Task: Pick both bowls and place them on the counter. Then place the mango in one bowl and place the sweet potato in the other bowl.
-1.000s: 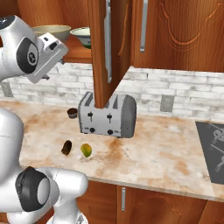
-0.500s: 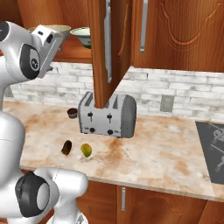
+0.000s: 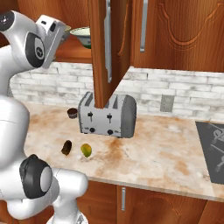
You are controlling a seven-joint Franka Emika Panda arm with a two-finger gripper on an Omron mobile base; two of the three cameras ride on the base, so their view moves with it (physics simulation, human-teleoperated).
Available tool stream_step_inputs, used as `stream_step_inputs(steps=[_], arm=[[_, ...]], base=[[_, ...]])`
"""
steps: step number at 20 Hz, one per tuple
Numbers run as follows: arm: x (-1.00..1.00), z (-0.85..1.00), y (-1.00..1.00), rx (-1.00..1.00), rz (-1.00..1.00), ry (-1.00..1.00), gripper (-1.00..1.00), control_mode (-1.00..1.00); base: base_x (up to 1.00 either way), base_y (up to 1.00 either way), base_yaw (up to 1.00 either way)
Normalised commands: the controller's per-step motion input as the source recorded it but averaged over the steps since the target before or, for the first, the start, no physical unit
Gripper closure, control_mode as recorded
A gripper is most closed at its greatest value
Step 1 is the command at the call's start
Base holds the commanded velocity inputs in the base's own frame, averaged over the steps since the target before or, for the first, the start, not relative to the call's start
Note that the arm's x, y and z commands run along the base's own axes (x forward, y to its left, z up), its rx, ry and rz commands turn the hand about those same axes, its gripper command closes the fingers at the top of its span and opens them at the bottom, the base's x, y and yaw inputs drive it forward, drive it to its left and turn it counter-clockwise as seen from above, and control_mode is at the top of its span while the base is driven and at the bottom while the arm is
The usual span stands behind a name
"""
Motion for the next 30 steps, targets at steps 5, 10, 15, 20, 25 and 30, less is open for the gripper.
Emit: stream_step_inputs(steps=[5,10,15,20,25,30], arm=[[0.57,-0.01,-0.01,-0.01,-0.06,0.01,-1.0,-1.0],[0.53,0.01,-0.04,-0.03,-0.05,0.02,-1.0,-1.0],[0.16,0.43,0.0,-0.05,0.0,0.05,-1.0,-1.0],[0.27,0.03,-0.09,-0.01,0.0,0.04,-1.0,-1.0],[0.28,0.0,-0.11,0.0,0.0,0.04,-1.0,-1.0],[0.27,0.0,-0.09,0.0,0.0,0.05,-1.0,-1.0]], base=[[0.0,0.0,0.0],[0.0,0.0,0.0],[0.0,0.0,0.0],[0.0,0.0,0.0],[0.0,0.0,0.0],[0.0,0.0,0.0]])
